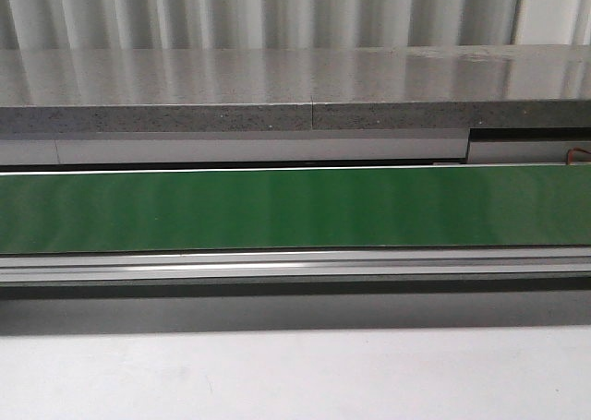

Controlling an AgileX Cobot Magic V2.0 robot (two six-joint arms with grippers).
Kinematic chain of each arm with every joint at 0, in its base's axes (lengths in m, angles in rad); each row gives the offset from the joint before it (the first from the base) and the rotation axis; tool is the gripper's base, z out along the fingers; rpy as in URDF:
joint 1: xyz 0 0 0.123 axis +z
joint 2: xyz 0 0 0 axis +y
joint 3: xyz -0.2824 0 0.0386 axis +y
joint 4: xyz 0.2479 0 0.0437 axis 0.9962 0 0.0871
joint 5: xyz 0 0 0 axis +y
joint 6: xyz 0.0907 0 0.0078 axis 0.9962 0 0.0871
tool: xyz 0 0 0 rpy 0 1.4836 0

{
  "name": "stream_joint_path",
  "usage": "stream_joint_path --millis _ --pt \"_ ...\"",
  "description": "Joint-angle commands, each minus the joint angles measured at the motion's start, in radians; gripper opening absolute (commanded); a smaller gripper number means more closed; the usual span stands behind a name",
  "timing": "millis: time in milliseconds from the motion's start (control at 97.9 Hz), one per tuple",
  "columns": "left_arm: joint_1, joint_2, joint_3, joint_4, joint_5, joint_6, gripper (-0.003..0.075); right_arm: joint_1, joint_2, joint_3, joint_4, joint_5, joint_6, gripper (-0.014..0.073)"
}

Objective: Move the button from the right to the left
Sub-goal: 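Lower the right gripper and grasp the yellow-capped push button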

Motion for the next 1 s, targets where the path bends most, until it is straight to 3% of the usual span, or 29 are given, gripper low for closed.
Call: stream_joint_path --millis 0,215,439,582,991 --pt "-0.006 -0.035 0.026 0.0 -0.081 -0.009 -0.002 -0.054 0.06 -0.06 0.005 -0.045 -0.037 0.0545" --pt "-0.006 -0.035 0.026 0.0 -0.081 -0.009 -0.002 -0.175 0.251 -0.117 0.053 -0.054 -0.121 0.0545" --pt "-0.006 -0.035 0.026 0.0 -0.081 -0.009 -0.002 -0.299 0.425 -0.138 0.305 -0.094 -0.35 0.0545" --pt "-0.006 -0.035 0.026 0.0 -0.081 -0.009 -0.002 -0.352 0.519 -0.138 0.348 -0.129 -0.388 0.0545" --pt "-0.006 -0.035 0.026 0.0 -0.081 -0.009 -0.002 -0.32 0.651 -0.138 0.349 -0.213 -0.462 0.0545"
